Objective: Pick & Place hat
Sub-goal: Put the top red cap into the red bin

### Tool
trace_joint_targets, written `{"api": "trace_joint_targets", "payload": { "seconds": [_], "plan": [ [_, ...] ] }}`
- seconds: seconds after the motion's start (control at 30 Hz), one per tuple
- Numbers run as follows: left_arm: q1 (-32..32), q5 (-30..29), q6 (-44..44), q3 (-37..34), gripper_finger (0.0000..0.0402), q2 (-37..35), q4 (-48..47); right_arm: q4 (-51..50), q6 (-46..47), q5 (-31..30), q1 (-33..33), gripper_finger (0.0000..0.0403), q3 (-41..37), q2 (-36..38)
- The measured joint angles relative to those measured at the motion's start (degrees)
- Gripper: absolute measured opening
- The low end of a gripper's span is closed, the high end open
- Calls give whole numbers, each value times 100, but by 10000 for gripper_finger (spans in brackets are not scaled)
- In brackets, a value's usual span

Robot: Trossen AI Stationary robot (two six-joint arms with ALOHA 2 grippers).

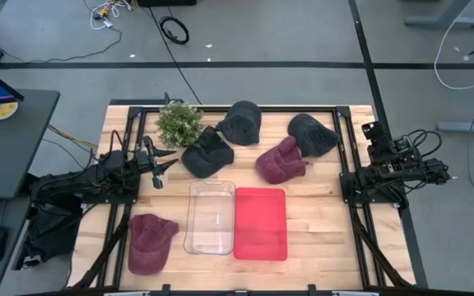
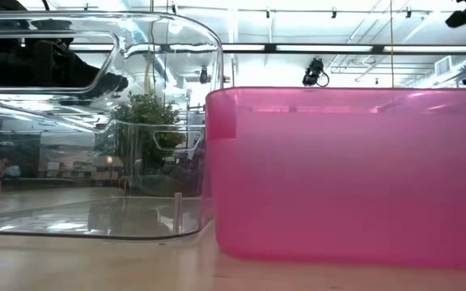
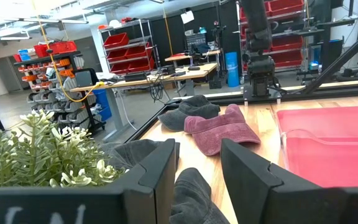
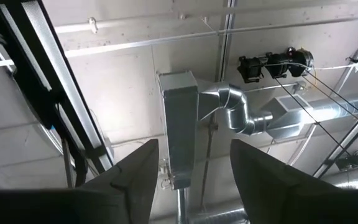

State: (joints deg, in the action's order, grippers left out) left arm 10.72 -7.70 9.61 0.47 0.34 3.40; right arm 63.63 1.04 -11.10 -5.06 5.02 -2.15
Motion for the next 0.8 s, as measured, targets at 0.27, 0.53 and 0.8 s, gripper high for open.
{"api": "trace_joint_targets", "payload": {
  "seconds": [0.27, 0.53, 0.8],
  "plan": [
    [-2, 0, 0, 0, 133, 2, 0, -5361, 54, 1, 0, 205, 2777, -397],
    [-2, 0, 0, 0, 133, 2, -2, -8846, 821, 15, -2, 205, 4845, -1669],
    [-2, 0, 2, 0, 133, 2, -4, -10313, 1062, 11, -2, 205, 5625, -2992]
  ]
}}
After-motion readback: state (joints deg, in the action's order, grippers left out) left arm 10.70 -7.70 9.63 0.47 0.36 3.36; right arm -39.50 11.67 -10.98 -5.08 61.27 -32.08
